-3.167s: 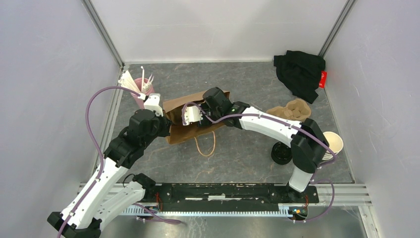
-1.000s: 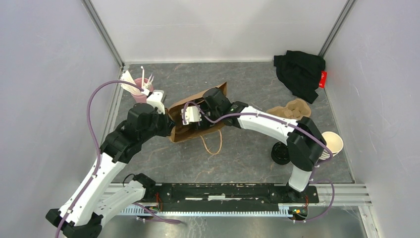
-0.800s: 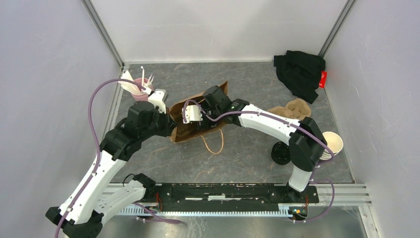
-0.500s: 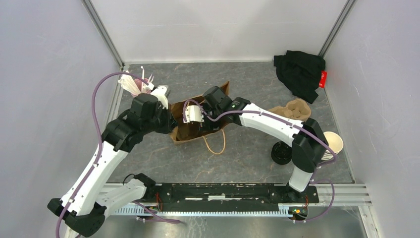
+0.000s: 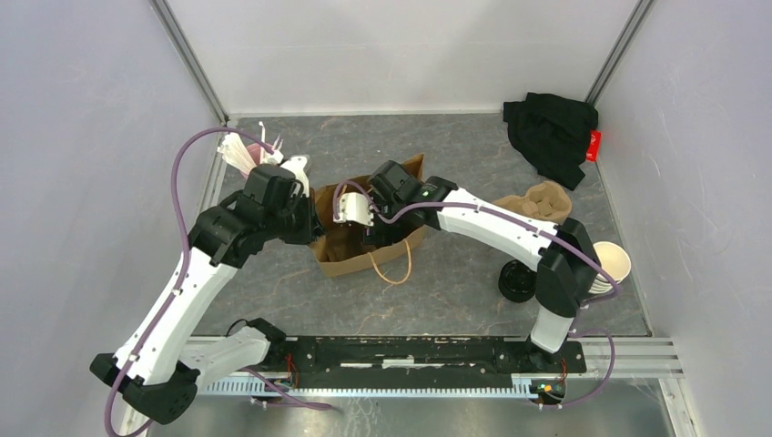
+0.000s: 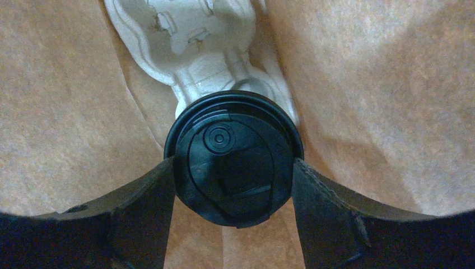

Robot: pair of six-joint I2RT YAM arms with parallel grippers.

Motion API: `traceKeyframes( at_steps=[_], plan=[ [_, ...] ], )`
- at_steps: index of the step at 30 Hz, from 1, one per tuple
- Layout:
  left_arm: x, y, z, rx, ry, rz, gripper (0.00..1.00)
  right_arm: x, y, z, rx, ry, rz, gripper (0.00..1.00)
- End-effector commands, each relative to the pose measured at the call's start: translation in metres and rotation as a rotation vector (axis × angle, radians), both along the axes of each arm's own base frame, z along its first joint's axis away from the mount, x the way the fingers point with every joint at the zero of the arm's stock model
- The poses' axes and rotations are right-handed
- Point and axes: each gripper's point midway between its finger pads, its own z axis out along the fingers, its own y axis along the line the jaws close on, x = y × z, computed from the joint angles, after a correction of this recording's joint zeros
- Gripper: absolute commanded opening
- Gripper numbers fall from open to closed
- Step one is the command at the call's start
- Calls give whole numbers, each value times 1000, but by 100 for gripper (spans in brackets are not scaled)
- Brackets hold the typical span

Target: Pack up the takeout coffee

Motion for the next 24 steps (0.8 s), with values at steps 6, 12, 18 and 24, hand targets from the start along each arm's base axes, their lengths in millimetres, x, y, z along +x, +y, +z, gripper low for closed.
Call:
traceKeyframes(
  at_steps=[6,12,18,24],
  plan=[
    [14,12,14,32,-19,126,10,-34,-27,-41,-208,234,-81,0],
    [24,21,29,68,-68,167,35,-37,-35,-55,-256,261,-102,0],
    [32,34,56,94,-161,214,49,-35,-50,-76,-312,245,-122,0],
    [33,49,74,119,-236,253,55,-34,-72,-100,-371,250,-146,0]
  ],
)
